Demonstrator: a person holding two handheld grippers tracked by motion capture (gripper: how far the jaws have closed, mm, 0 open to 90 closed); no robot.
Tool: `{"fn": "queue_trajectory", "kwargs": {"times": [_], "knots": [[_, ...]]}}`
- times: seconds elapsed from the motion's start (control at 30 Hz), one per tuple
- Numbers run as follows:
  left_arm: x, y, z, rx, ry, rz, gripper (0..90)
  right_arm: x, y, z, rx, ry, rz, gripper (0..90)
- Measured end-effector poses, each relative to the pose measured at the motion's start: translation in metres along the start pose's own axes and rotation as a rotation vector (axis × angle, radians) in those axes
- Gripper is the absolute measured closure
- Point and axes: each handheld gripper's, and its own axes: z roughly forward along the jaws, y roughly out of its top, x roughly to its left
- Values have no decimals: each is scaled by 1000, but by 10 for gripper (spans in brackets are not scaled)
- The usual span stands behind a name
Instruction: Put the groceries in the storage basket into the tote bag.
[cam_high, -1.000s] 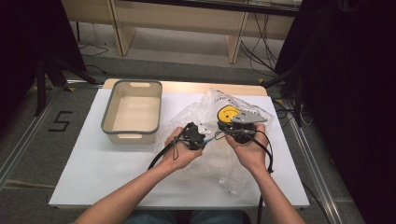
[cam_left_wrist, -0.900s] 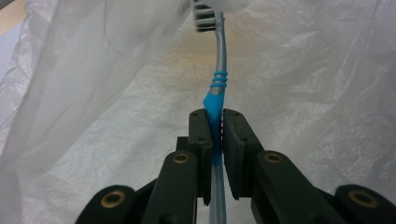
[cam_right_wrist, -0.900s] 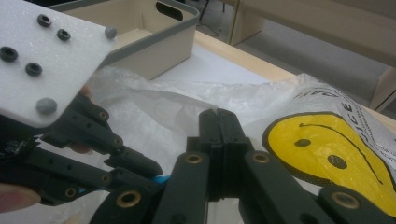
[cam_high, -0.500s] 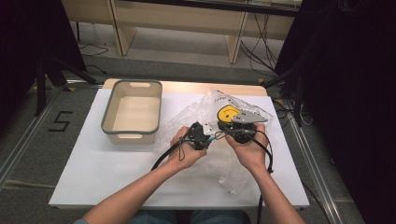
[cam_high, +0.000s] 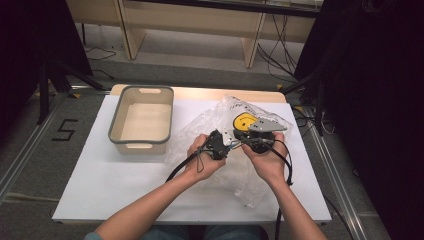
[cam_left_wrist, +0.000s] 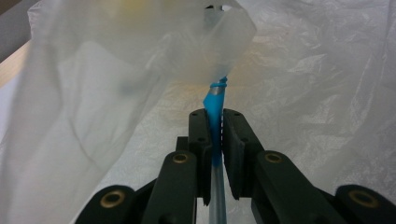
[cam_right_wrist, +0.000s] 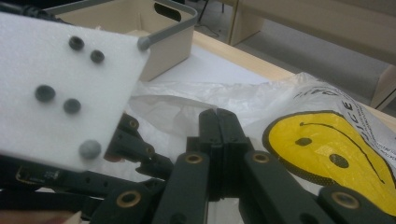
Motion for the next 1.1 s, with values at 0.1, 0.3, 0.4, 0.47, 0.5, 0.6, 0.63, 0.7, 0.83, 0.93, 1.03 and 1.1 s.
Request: {"fn": "queue_trajectory", "kwargs": {"times": [0.1,0.3,0.4,0.47,0.5,0.6,0.63,0.7,0.83,0.93,1.03,1.1], "knots": [[-1,0,3,-15,8,18,816,0,0,0,-1,-1,3,900],[-2,-1,8,-19,20,30,815,0,0,0,0,-2,2,900],[-1,-2,9,-17,25,45,820,-1,0,0,-1,-4,2,900],[-1,-2,9,-23,24,41,828,-1,0,0,-2,-5,3,900],[-1,-3,10,-25,20,41,820,-1,0,0,-2,-5,3,900],[-2,-4,9,-40,18,24,799,-2,-1,0,-2,-6,3,900],[-2,-5,8,-41,15,20,794,-1,-1,-1,-2,-5,5,900],[-2,-5,5,-49,12,17,775,-1,-1,-1,-1,-4,5,900],[-2,-7,-6,-68,0,11,731,-2,-1,-1,1,-5,4,900],[-2,-10,-18,-87,-11,-1,706,-1,-2,-1,5,-2,6,900],[-1,-15,-35,-98,-30,-15,679,-1,-3,-3,15,-2,4,900],[0,-21,-47,-107,-54,-41,666,-1,-5,-4,21,6,4,900]]}}
